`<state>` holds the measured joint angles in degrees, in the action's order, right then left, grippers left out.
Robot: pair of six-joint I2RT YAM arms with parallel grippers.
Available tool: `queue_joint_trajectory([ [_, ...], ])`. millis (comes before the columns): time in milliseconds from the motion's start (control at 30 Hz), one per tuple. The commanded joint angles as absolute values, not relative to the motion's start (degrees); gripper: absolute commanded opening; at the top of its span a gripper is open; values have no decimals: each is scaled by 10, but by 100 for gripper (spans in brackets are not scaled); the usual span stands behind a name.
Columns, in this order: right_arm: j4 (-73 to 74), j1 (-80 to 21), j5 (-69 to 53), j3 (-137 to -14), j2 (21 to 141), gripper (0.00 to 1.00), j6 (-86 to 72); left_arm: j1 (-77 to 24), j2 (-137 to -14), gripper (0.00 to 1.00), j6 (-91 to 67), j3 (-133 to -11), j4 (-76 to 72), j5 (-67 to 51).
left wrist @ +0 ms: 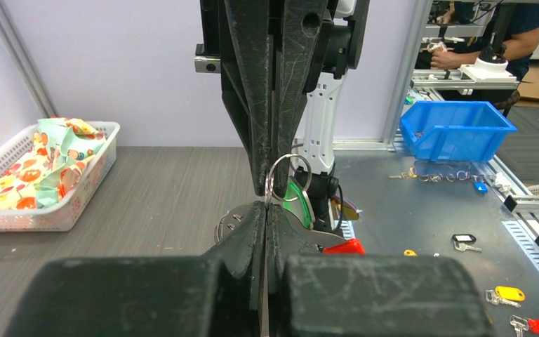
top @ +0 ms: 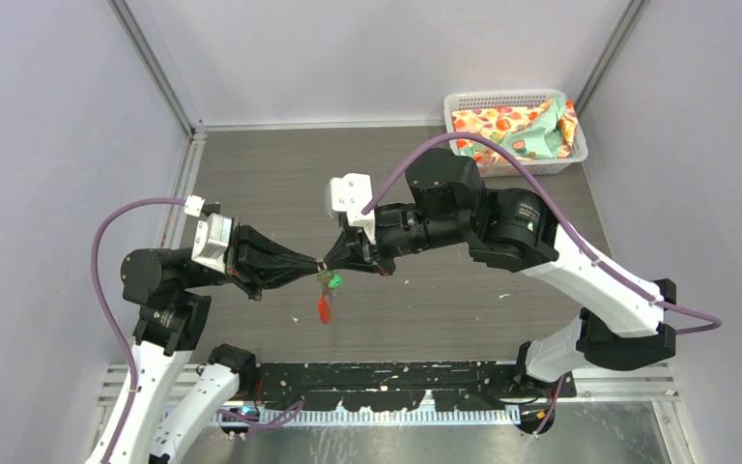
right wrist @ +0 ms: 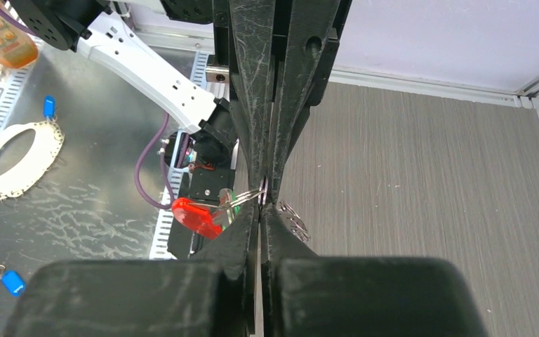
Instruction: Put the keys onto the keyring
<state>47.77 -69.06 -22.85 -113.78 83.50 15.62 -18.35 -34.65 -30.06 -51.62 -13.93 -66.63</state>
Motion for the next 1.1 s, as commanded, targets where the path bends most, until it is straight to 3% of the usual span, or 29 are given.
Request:
queue_joint_trajectory([
  [0, 469, -696, -223, -1146, 812, 1, 163, -184, -349, 0, -309, -526, -152, -665],
  [300, 472, -697, -215, -1171, 841, 1, 110, -185, -349, 0, -311, -517, -146, -666],
  [467, 550, -697, -170, -1260, 900, 1, 61, -185, -347, 0, -276, -508, -124, -661],
  [600, 617, -697, -147, -1297, 928, 1, 41, -185, -341, 26, -239, -504, -88, -654],
  [700, 664, -697, -98, -1313, 940, 1, 26, -185, -333, 52, -157, -509, -1, -636],
  [867, 705, -697, -46, -1289, 941, 1, 0, -185, -306, 64, 7, -512, 150, -580],
  [1067, 740, -701, -5, -1291, 955, 1, -33, -185, -292, 67, 81, -513, 235, -548],
])
